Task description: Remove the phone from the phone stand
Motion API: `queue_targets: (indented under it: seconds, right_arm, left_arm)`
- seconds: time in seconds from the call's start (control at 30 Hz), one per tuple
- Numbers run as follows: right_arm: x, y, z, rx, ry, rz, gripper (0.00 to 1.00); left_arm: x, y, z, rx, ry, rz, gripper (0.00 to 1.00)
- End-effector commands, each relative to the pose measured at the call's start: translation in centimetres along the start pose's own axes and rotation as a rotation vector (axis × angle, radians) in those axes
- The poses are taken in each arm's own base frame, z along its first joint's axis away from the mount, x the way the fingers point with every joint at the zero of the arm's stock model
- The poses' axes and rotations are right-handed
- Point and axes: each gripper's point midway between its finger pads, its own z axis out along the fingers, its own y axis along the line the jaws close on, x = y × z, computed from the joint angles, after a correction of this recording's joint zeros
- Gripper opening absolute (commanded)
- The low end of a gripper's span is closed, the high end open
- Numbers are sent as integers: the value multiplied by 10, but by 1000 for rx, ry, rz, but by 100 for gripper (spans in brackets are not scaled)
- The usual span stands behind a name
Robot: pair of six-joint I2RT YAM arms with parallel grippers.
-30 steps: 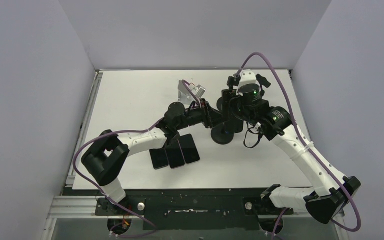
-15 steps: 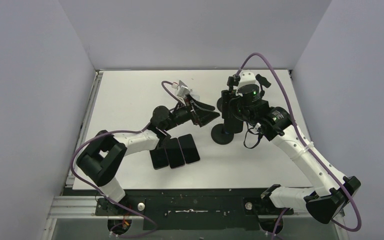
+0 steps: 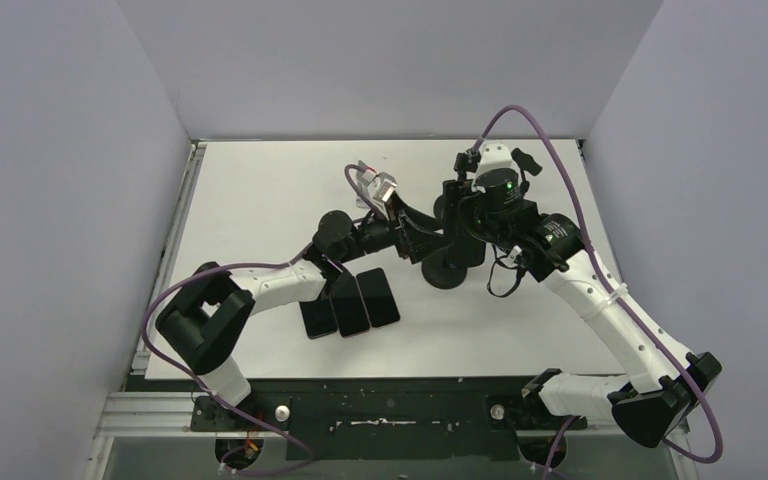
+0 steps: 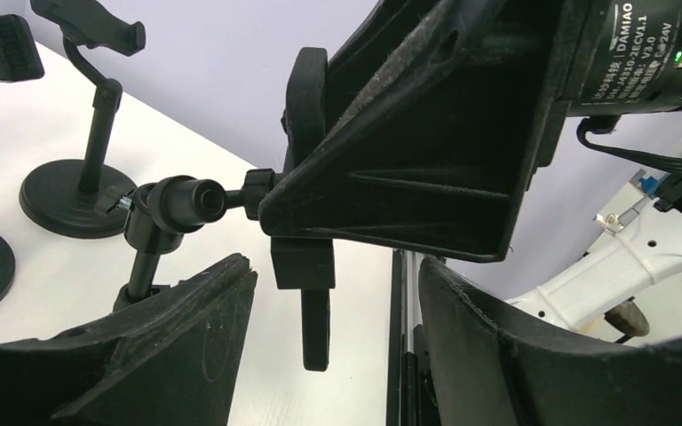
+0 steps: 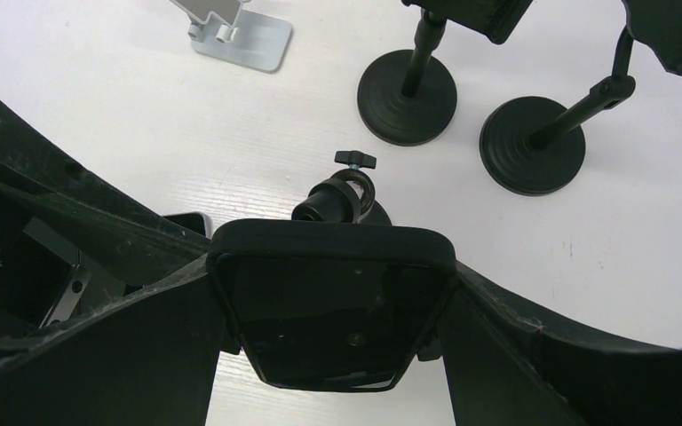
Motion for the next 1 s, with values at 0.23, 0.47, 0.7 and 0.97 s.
queue_targets:
  seconds: [0.23, 0.47, 0.7, 0.97]
  right_arm:
    - [-17, 15, -7, -65, -43, 53, 41]
    - [-18, 16, -8, -71, -47, 58, 41]
    - [-16, 16, -8, -69, -44, 56, 41]
    - [-10, 10, -8, -48, -60, 73, 9]
  left_arm:
    - [-27, -11, 18, 34, -36, 51, 48]
    - [-17, -4, 17, 9, -14, 41, 46]
    - [-16, 0, 18, -19, -12, 32, 19]
    - [-11, -1, 13, 10, -53, -26, 0]
